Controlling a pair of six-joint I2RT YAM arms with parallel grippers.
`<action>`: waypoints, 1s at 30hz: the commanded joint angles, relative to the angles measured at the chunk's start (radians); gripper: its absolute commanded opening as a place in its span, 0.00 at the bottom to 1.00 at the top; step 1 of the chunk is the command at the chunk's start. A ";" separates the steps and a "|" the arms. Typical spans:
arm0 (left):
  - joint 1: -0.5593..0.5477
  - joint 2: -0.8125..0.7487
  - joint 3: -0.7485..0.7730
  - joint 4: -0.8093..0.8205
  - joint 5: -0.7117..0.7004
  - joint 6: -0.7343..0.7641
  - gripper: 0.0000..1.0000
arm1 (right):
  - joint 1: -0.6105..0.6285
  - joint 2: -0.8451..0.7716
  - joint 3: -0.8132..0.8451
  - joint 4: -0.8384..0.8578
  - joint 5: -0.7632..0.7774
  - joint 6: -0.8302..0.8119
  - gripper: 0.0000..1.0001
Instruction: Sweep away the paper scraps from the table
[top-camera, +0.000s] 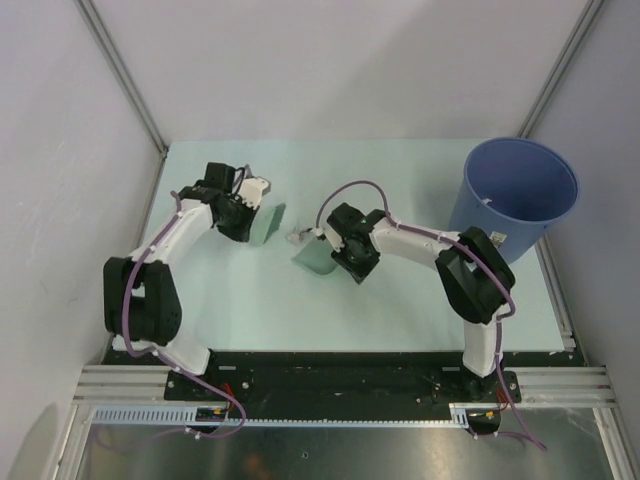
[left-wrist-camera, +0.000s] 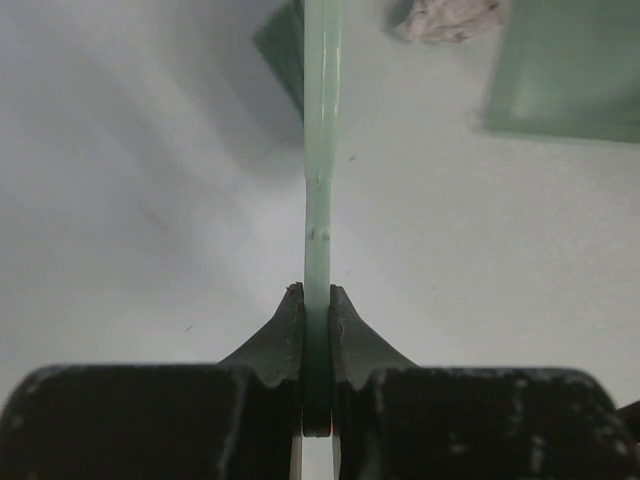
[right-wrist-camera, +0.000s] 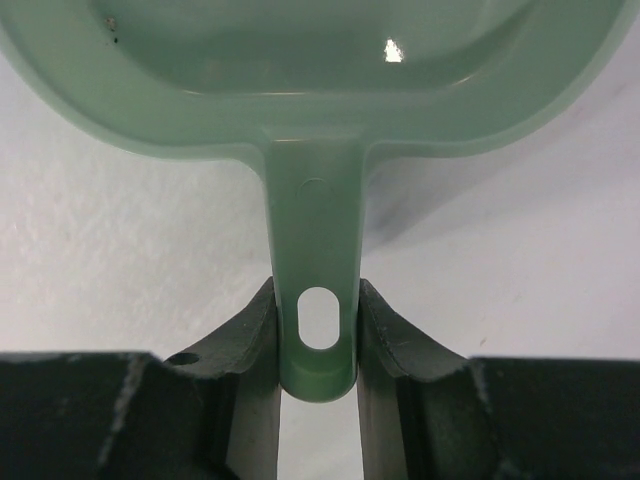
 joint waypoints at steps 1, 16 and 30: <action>-0.023 0.063 0.027 -0.001 0.196 -0.050 0.00 | -0.002 0.084 0.127 0.044 0.037 0.015 0.00; -0.092 -0.029 0.064 -0.005 0.195 -0.003 0.00 | -0.013 0.035 0.106 0.250 0.001 -0.003 0.00; 0.033 -0.236 0.145 -0.059 -0.011 -0.004 0.00 | -0.019 -0.281 0.117 0.024 0.086 -0.025 0.00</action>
